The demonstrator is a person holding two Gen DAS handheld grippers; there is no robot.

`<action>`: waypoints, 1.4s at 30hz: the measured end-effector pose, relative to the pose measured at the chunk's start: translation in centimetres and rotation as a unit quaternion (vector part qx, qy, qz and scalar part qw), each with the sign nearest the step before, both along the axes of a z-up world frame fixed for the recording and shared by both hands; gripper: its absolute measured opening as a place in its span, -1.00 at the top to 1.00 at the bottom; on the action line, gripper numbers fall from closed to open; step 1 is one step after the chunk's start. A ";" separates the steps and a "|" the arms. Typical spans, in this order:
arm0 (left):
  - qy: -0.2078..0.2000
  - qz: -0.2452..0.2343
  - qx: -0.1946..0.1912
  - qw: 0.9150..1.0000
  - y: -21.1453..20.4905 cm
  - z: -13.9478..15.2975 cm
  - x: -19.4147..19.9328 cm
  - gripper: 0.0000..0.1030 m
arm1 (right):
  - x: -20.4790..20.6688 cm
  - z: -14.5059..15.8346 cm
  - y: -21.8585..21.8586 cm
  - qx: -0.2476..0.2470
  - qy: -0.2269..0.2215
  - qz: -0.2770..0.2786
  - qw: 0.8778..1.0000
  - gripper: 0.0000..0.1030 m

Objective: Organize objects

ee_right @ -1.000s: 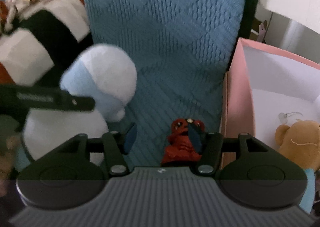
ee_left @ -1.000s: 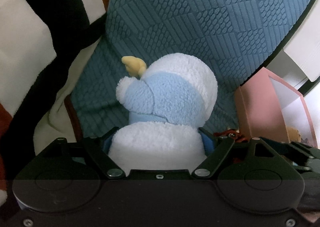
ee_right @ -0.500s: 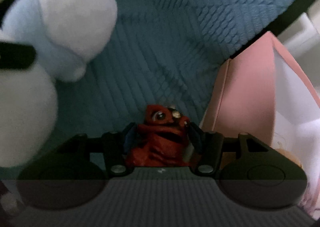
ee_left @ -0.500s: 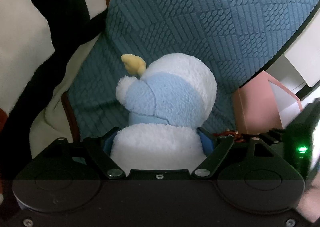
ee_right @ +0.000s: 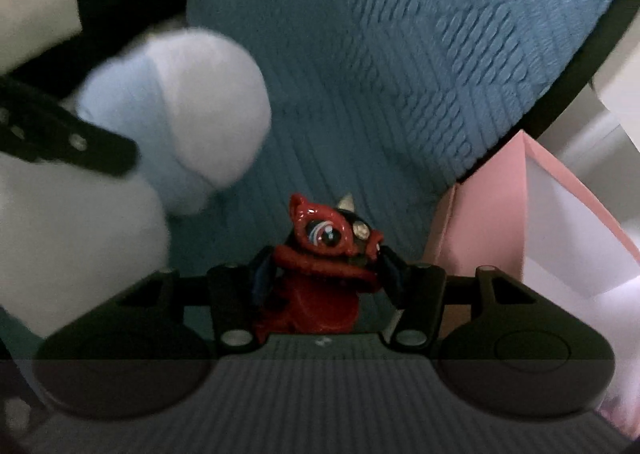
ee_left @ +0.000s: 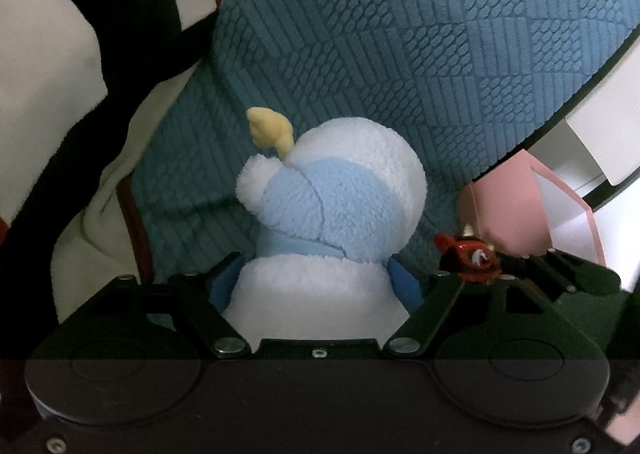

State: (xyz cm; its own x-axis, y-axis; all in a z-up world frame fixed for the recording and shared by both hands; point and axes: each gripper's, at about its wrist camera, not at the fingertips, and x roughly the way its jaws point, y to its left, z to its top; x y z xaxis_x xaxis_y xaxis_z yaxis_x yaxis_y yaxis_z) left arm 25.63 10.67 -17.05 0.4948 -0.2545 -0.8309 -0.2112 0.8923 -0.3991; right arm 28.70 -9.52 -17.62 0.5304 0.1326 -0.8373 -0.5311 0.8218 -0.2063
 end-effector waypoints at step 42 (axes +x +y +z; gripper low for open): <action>0.063 -0.009 0.022 0.998 -2.3 -3.6 0.8 -0.85 | -2.4 -3.2 -0.4 0.083 -0.010 -0.052 0.995 -0.18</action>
